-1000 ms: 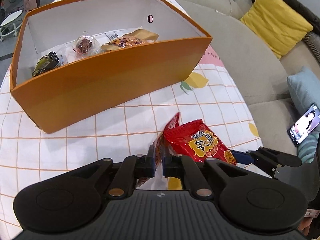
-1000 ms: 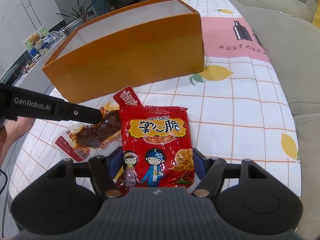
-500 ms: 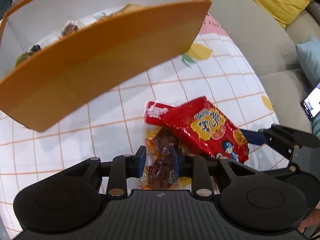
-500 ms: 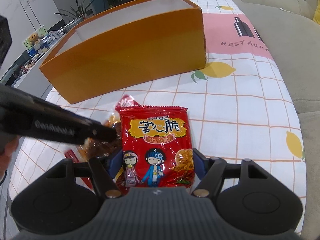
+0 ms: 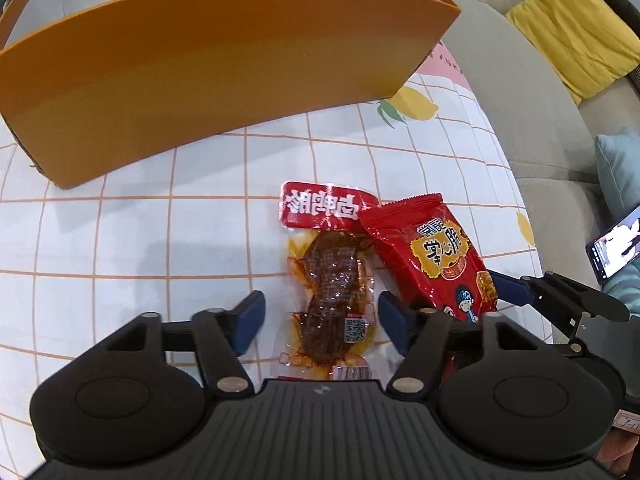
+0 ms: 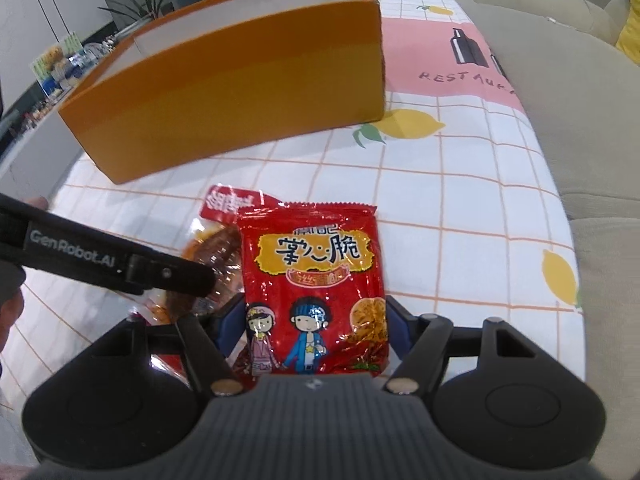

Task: Organize snacks
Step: 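Grasp the red-labelled braised snack pack with the left tool, adjusting its grip, then lift and carry the braised snack and spicy-strip bag over the orange box with both tools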

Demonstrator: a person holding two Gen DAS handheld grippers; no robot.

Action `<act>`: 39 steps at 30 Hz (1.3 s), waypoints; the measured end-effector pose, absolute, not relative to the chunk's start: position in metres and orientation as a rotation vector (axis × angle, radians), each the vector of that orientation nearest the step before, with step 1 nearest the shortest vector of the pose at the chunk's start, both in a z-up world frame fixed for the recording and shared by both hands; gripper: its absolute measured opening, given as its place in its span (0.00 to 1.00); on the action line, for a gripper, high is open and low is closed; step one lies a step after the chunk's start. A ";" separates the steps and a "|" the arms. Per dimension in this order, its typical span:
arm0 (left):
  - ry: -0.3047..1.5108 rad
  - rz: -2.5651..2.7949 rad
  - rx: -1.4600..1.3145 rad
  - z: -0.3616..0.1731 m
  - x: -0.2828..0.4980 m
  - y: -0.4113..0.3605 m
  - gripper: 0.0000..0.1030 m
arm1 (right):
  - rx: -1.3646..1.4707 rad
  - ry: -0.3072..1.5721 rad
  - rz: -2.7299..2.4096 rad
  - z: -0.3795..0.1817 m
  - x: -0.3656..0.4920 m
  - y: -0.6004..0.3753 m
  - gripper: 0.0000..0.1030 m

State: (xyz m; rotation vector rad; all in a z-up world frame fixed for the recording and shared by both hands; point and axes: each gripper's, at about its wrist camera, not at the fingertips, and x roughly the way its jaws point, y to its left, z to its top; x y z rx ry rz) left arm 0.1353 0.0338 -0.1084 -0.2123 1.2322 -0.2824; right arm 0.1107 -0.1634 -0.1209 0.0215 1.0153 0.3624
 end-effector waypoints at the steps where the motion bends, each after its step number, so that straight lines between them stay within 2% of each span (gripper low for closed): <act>1: 1.223 -0.280 -0.197 -0.108 0.134 0.031 0.79 | 0.025 1.017 0.360 -0.121 0.111 -0.165 0.66; 4: 1.186 -0.266 -0.120 -0.108 0.130 0.018 0.82 | 0.034 1.021 0.345 -0.121 0.111 -0.169 0.66; 15: 1.101 -0.210 0.079 -0.112 0.117 -0.010 0.82 | -0.055 1.026 0.331 -0.119 0.101 -0.174 0.66; 22: 1.083 -0.205 0.138 -0.116 0.113 -0.021 0.87 | -0.039 1.060 0.302 -0.117 0.097 -0.189 0.66; 24: 1.083 -0.210 0.126 -0.115 0.112 -0.020 0.80 | -0.012 1.065 0.292 -0.116 0.099 -0.191 0.66; 25: 1.078 -0.209 0.120 -0.115 0.112 -0.020 0.71 | -0.004 1.066 0.290 -0.116 0.099 -0.191 0.66; 26: 1.072 -0.210 0.120 -0.113 0.112 -0.021 0.69 | -0.004 1.066 0.289 -0.116 0.100 -0.190 0.66; 39: 1.031 -0.183 -0.014 -0.102 0.108 -0.002 0.62 | 0.028 1.041 0.294 -0.113 0.100 -0.191 0.66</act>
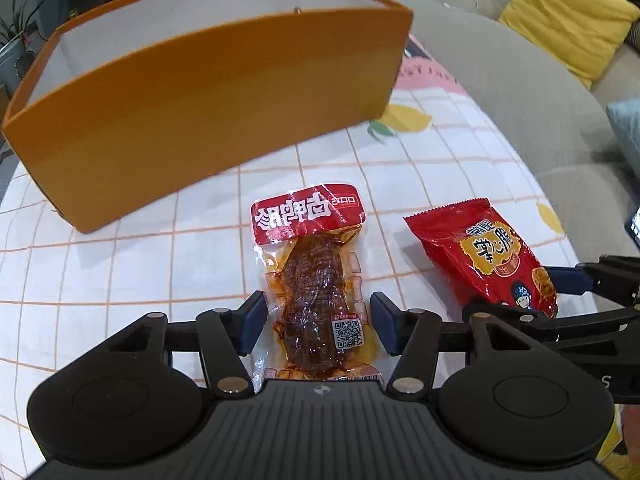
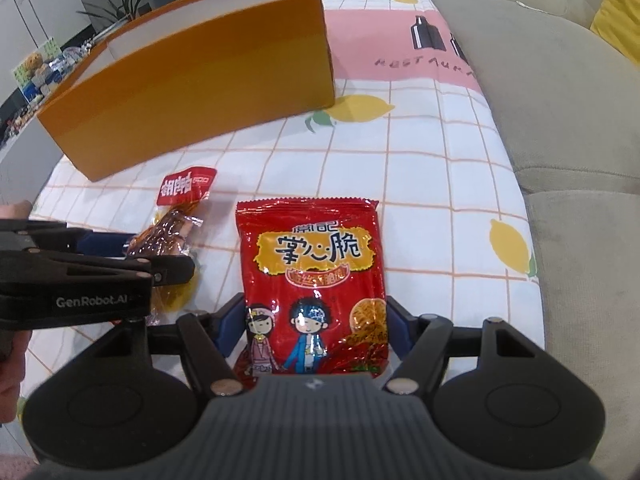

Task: Organize snacks
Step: 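Lift and carry the braised snack and spicy-strip bag over the orange box with both tools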

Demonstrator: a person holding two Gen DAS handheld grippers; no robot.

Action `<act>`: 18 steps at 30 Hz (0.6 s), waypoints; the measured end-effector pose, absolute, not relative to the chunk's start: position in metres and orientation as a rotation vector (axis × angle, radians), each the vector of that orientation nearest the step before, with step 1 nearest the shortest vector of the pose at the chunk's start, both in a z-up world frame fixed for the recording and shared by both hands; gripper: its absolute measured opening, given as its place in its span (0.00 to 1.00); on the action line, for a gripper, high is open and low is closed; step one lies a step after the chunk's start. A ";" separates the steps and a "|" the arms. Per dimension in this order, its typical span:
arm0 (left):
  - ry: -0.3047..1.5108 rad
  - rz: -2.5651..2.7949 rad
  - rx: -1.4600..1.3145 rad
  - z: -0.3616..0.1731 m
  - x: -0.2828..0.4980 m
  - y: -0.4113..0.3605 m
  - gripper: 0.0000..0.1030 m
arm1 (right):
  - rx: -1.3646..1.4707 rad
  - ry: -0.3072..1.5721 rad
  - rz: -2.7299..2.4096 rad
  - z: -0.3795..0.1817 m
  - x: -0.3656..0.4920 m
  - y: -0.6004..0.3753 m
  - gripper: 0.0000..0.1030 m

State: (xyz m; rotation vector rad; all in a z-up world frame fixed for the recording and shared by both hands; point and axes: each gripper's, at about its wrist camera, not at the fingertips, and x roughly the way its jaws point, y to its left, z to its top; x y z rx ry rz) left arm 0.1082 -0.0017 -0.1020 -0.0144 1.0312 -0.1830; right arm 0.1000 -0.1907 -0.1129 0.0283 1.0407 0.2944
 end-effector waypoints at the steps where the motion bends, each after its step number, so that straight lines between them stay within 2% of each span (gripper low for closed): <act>1: 1.022 -0.183 -0.022 -0.099 0.108 0.000 0.62 | 0.030 1.030 0.296 -0.110 0.100 -0.191 0.66; 18: 0.828 -0.169 -0.088 -0.008 0.126 0.024 0.62 | 0.065 0.812 0.327 -0.028 0.118 -0.177 0.66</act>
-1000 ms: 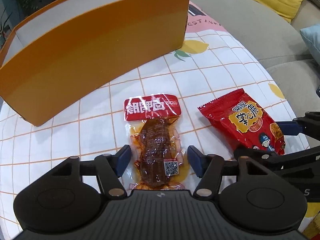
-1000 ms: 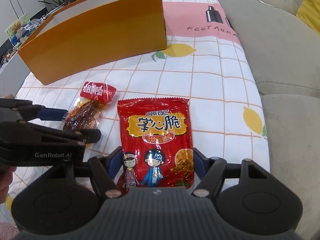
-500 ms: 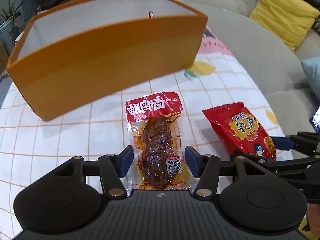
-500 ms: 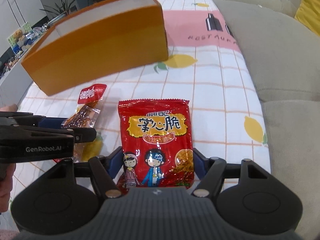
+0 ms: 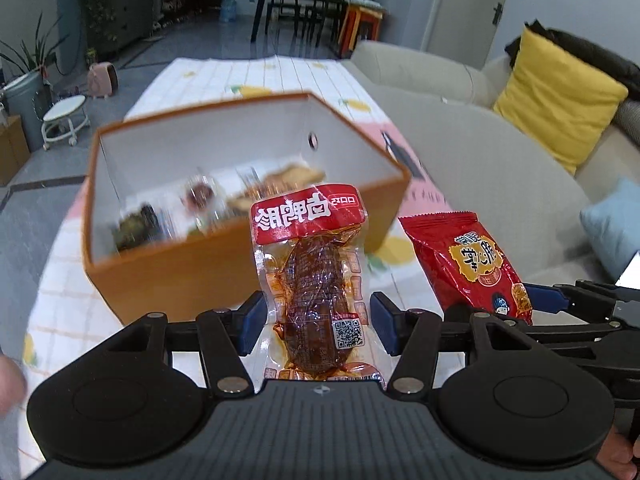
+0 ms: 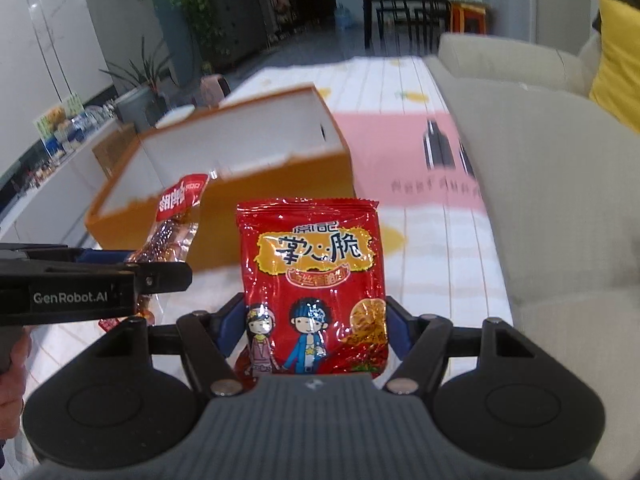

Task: Organize snacks
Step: 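Lift and carry the braised snack and spicy-strip bag over the orange box with both tools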

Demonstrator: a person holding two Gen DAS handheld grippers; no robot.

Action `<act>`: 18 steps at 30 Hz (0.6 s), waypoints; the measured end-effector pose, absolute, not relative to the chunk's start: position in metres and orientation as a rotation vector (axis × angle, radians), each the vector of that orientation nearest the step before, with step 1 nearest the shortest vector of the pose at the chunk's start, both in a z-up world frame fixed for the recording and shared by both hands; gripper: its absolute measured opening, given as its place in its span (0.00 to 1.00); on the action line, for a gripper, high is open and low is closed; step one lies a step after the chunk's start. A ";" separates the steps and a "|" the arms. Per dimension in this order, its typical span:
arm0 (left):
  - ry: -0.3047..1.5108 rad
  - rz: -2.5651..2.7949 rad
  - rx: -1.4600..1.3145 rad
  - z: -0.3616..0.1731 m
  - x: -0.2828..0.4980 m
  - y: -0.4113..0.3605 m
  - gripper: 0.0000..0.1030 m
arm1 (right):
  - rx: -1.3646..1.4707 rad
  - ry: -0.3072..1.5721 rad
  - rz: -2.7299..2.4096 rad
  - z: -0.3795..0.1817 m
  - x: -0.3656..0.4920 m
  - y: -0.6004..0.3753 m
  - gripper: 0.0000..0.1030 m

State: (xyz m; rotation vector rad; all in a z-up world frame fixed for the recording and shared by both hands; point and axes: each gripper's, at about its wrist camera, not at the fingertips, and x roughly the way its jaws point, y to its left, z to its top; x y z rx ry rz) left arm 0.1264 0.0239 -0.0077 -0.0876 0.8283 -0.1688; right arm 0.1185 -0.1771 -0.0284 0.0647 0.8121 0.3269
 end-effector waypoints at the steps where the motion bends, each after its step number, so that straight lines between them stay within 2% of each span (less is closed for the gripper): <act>1: 0.818 -0.165 -0.084 -0.002 0.130 0.026 0.62 | 0.065 0.801 0.331 -0.023 0.122 -0.175 0.66; 10: 0.770 -0.127 -0.049 0.029 0.175 0.050 0.62 | 0.019 0.718 0.368 0.018 0.169 -0.140 0.66; 18: 0.835 -0.085 -0.061 0.021 0.219 0.079 0.62 | -0.040 0.712 0.389 0.018 0.225 -0.103 0.66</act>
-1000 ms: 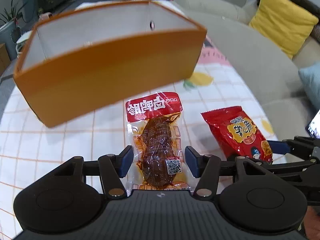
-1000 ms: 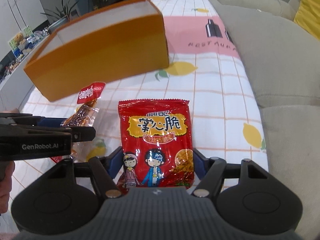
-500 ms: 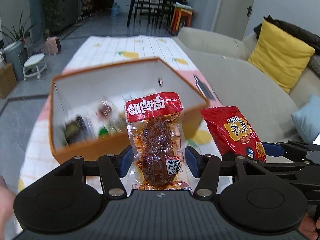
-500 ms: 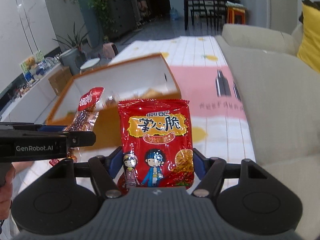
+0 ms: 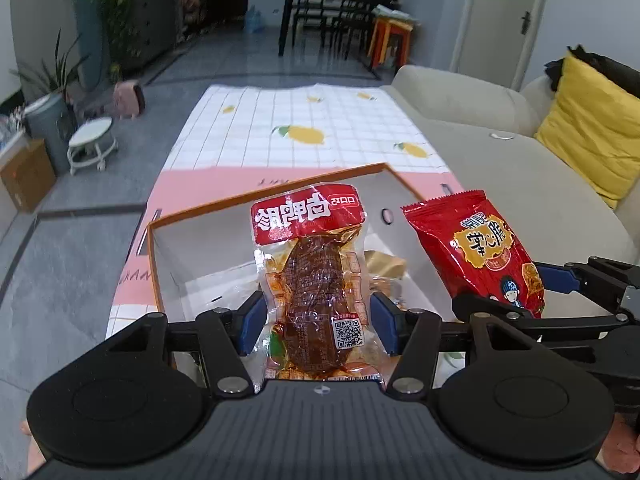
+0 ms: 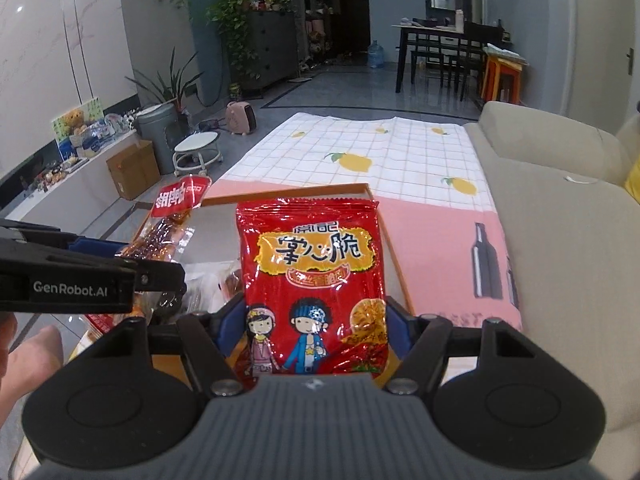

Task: Organize snacks
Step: 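Lift and carry the braised snack and spicy-strip bag over the orange box with both tools, then open both tools to drop the two red packs into the box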

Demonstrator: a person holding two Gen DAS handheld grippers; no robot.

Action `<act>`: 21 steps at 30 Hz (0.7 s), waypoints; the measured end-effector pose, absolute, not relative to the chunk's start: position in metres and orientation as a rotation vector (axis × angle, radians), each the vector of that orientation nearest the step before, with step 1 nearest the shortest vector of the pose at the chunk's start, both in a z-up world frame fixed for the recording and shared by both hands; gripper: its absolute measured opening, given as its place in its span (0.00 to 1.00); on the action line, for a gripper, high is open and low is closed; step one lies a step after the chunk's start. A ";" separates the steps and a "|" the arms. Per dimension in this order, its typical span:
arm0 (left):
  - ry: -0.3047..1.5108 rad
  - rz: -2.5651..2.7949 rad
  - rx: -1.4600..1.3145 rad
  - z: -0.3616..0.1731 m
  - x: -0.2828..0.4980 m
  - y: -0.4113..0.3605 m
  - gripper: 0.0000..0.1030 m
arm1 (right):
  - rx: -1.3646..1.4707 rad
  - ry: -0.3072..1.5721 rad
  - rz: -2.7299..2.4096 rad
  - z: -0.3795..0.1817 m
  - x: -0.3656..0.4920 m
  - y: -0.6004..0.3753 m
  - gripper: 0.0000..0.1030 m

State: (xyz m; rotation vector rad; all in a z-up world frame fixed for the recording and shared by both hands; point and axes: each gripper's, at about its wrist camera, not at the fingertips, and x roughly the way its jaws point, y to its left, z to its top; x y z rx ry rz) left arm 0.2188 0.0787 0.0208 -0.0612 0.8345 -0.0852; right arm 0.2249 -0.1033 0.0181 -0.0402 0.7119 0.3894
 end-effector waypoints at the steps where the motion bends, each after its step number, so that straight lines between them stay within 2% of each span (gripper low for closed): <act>1: 0.849 -0.083 -0.073 0.018 0.223 0.084 0.62 | -0.050 0.717 0.391 0.017 0.232 -0.098 0.66; 12: 1.006 -0.046 -0.096 -0.028 0.267 0.112 0.63 | -0.186 0.792 0.393 -0.021 0.282 -0.055 0.66; 21: 1.065 -0.026 -0.028 -0.052 0.281 0.108 0.64 | -0.285 0.857 0.383 -0.047 0.306 -0.033 0.66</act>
